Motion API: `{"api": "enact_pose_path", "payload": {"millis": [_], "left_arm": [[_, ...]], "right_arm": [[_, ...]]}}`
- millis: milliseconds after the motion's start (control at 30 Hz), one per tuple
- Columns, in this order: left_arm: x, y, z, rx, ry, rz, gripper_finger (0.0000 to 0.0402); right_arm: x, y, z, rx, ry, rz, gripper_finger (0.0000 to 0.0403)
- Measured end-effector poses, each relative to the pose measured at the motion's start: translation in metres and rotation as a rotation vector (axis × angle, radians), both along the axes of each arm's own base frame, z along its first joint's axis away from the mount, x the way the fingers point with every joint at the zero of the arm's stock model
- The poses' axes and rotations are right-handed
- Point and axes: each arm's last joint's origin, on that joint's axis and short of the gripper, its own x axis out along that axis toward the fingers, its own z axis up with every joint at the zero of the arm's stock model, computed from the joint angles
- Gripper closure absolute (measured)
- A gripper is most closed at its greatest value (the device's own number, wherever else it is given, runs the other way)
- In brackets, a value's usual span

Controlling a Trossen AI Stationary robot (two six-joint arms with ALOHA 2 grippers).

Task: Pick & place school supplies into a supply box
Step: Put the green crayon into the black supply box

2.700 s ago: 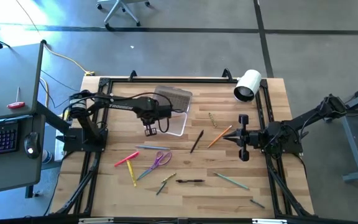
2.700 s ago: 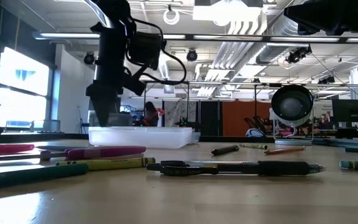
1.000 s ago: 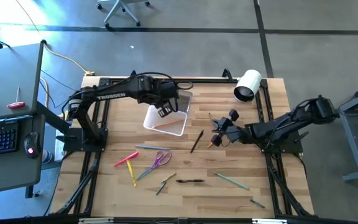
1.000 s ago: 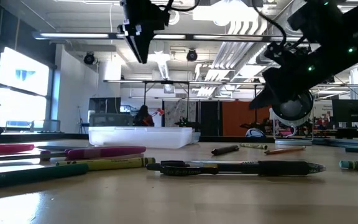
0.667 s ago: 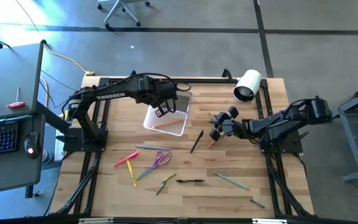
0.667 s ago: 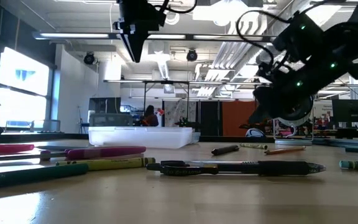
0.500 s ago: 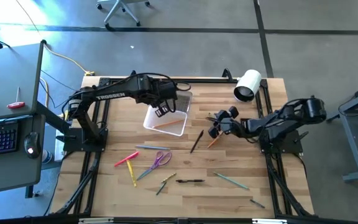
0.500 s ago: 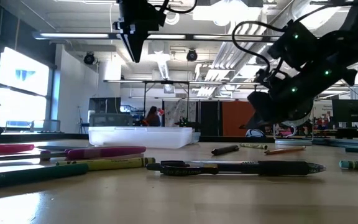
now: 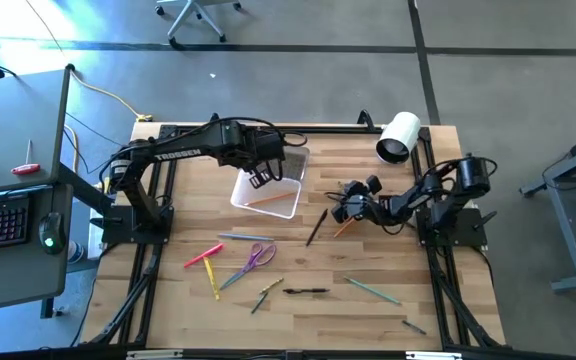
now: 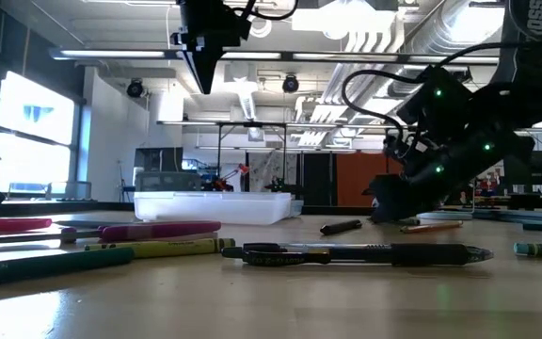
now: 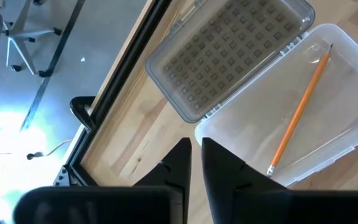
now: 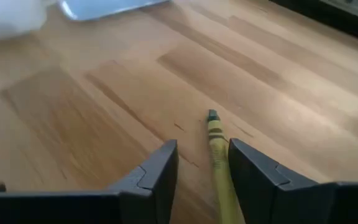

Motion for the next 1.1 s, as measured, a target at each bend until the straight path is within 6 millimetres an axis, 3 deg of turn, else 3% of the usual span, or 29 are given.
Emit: {"api": "enact_pose_path", "payload": {"millis": [100,267,433,700,867,967,1100], "left_arm": [[0.000,0.000,0.000,-0.001,0.002,0.000,0.0339],[-0.001,0.000,0.000,-0.011,0.015,-0.001,0.0351],[-0.002,-0.001,-0.001,-0.020,0.017,-0.003,0.0361],[-0.002,-0.001,-0.001,-0.030,0.015,-0.004,0.0366],[-0.002,-0.001,-0.001,-0.030,0.014,-0.004,0.0361],[-0.001,-0.001,-0.001,-0.029,0.012,-0.004,0.0365],[-0.001,-0.001,-0.001,-0.025,0.009,0.002,0.0367]], "right_arm": [[-0.001,-0.005,-0.008,0.051,-0.009,-0.033,0.0299],[-0.002,-0.007,-0.011,0.037,0.005,-0.054,0.0385],[0.002,-0.006,0.002,0.013,-0.007,0.066,0.0377],[0.006,-0.002,0.053,0.052,-0.210,0.268,0.0390],[0.008,-0.001,0.089,-0.013,-0.368,0.329,0.0395],[0.021,-0.001,0.111,-0.073,-0.437,0.434,0.0397],[0.057,0.000,0.131,-0.100,-0.442,0.556,0.0389]]}}
